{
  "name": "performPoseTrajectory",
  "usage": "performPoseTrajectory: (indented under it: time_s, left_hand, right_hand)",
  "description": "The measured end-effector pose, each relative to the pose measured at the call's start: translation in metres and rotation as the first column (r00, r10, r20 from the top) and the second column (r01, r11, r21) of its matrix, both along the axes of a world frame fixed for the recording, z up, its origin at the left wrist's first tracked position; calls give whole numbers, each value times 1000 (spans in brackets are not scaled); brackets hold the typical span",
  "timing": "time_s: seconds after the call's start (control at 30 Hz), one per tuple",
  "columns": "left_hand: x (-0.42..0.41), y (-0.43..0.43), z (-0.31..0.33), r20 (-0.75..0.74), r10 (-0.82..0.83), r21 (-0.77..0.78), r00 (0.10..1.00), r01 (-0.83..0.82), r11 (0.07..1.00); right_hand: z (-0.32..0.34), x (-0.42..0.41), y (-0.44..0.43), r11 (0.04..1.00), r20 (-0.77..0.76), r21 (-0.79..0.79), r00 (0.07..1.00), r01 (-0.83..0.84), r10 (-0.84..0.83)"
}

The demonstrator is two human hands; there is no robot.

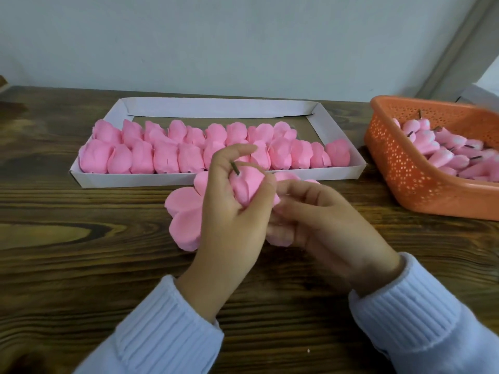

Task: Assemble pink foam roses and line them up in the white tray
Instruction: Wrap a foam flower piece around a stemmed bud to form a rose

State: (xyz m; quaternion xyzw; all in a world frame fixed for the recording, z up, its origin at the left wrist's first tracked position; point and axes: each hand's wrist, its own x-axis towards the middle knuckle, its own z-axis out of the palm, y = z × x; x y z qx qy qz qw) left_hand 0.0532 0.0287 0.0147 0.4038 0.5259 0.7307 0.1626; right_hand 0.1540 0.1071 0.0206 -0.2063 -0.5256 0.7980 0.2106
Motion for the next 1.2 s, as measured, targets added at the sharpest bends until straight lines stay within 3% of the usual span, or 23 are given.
performPoseTrajectory:
  time_s: [0.07, 0.17, 0.33, 0.5, 0.67, 0.77, 0.87, 0.97, 1.2]
  left_hand:
    - [-3, 2, -3, -23, 49, -24, 999, -50, 998]
    - [-5, 4, -7, -108, 57, -92, 993, -67, 994]
    - [1, 4, -13, -247, -84, -225, 966, 27, 974]
    - [3, 3, -14, -304, -174, -269, 937, 91, 959]
    - [4, 3, -15, -318, -189, -269, 929, 102, 958]
    - [8, -1, -11, -342, -243, -224, 908, 173, 959]
    - [8, -2, -7, -434, -186, -148, 881, 134, 980]
    - [5, -2, -4, -452, -168, -128, 876, 123, 984]
    - [6, -1, -8, -229, -256, -178, 939, 218, 960]
  right_hand:
    - [1, 2, 2, 970, 1, 143, 980, 199, -201]
    - [-1, 4, 5, 845, -161, 334, 908, 418, -386]
    - [-3, 3, -1, 656, -247, 638, 914, 404, -322]
    - [-3, 5, 1, 697, -207, 641, 947, 321, -245]
    - [-1, 5, 1, 669, -199, 669, 945, 324, -259]
    - [-3, 7, 4, 593, -210, 689, 898, 417, -386]
    - [-4, 7, 5, 519, -199, 742, 878, 425, -435]
    - [-3, 7, 2, 551, -174, 760, 925, 344, -338]
    - [-3, 8, 1, 747, -236, 599, 955, 288, -178]
